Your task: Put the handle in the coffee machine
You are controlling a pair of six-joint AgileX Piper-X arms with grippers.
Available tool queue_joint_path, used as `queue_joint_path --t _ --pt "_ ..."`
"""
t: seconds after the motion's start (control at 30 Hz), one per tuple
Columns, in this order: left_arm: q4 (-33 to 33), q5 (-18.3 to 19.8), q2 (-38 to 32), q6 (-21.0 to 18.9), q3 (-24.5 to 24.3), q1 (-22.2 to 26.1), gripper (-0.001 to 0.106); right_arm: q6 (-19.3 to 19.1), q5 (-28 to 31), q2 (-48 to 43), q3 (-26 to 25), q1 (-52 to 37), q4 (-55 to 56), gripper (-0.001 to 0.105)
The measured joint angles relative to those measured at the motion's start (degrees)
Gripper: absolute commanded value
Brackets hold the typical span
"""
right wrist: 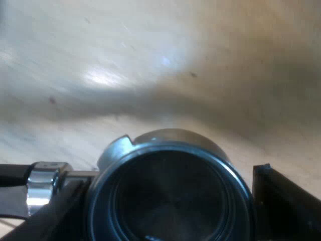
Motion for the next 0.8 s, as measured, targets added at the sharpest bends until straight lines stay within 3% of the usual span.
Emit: queue_joint_path --t 0.2,0.43,0.8 --pt "-2.6 0.3 1.3 0.1 0.0 -3.3 0.074 0.0 -0.5 -0.2 -4.8 0.0 2.9 0.000" --pt "-7.4 0.4 6.6 0.1 0.0 -3.5 0.074 0.0 -1.0 -0.2 -8.5 0.0 5.4 0.000" --pt "-11.9 0.4 10.0 0.1 1.0 -3.5 0.074 -0.1 -2.2 -0.2 -9.0 2.2 6.5 0.000"
